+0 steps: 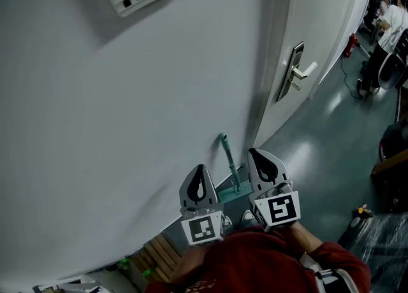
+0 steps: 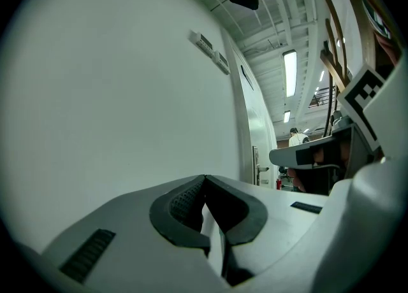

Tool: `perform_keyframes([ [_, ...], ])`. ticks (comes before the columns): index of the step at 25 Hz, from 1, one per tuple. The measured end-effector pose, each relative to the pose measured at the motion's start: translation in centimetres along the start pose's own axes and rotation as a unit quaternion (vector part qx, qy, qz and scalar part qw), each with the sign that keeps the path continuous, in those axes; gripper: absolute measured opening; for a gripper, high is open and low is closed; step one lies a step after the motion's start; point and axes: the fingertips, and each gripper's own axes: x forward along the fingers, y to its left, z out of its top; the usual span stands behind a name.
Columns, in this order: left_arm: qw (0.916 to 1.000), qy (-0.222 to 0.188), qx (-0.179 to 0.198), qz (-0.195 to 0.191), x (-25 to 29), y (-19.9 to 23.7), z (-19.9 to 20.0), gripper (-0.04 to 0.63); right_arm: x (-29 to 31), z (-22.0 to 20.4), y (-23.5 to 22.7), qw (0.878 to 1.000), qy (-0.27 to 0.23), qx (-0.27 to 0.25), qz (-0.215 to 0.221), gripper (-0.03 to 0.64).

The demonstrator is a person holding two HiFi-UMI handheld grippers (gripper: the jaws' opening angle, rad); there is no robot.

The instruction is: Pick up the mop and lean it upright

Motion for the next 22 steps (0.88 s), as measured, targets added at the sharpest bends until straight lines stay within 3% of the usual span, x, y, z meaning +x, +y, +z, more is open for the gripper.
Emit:
perform_keyframes([
  [22,1.0,0.006,-0.006,-0.004,-0.21,0.09,-0.52,0.012,-0.04,-1.09,0.63,1.0,-0.002,-0.007,0.002,0.017],
])
